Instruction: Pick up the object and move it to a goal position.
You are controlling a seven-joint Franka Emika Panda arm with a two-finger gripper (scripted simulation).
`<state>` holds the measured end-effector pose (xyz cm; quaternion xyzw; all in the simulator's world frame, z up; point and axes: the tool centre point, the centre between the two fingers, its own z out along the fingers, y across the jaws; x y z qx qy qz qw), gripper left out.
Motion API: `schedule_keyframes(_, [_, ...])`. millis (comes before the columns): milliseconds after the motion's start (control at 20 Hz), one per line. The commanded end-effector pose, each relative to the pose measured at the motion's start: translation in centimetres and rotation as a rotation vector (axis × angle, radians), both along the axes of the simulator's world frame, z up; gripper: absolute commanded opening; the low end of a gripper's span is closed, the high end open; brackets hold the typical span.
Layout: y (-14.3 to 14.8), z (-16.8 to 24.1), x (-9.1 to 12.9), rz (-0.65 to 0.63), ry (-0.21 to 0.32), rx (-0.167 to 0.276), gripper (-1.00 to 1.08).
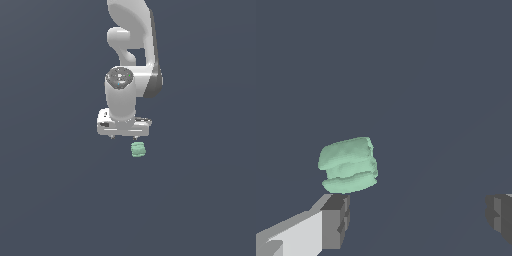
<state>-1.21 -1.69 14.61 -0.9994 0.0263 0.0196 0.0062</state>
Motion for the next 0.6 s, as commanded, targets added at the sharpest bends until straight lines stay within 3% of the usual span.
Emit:
schedule_keyframes(0, [0.0,0.0,0.0,0.0,0.0,0.0,1.0])
schedule_keyframes(550, [-0.47,-0.12,0.13,-0.037,0.023,0.009,1.0])
